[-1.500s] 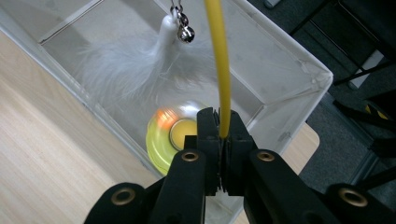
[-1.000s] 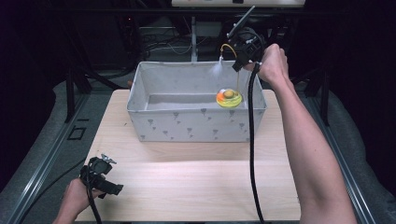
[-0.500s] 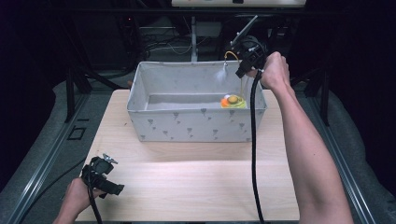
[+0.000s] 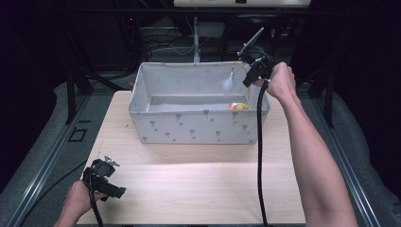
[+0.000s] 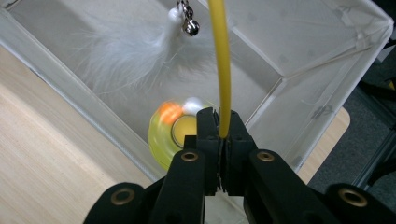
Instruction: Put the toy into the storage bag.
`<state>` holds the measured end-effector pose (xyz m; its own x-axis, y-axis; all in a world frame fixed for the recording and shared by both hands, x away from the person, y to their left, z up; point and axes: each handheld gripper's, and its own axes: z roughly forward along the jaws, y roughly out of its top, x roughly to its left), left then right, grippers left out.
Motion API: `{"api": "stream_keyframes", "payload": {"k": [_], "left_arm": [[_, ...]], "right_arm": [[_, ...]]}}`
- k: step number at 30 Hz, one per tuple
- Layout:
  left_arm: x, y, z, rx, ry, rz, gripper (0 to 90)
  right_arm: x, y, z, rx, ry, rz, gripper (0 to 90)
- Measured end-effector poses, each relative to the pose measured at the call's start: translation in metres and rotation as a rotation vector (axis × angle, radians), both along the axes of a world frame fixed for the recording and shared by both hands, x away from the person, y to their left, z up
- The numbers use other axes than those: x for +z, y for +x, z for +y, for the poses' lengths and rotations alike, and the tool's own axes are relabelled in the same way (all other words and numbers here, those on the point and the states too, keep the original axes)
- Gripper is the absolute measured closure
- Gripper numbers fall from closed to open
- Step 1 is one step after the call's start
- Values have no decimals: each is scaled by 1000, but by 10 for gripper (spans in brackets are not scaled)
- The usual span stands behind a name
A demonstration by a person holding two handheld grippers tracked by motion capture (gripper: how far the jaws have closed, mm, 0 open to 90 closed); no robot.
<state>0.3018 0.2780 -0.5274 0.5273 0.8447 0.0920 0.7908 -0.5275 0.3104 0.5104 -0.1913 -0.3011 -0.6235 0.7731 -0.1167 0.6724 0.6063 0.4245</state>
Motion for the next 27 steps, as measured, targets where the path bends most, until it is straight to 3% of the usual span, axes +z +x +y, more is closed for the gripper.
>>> {"api": "stream_keyframes", "payload": {"k": [17, 27], "left_arm": [[-1, 0, 0, 0, 5, 8, 33], [0, -1, 1, 6, 2, 6, 34]], "right_arm": [[-42, -1, -21, -60, -27, 82, 877], [-54, 0, -23, -51, -39, 123, 875]]}}
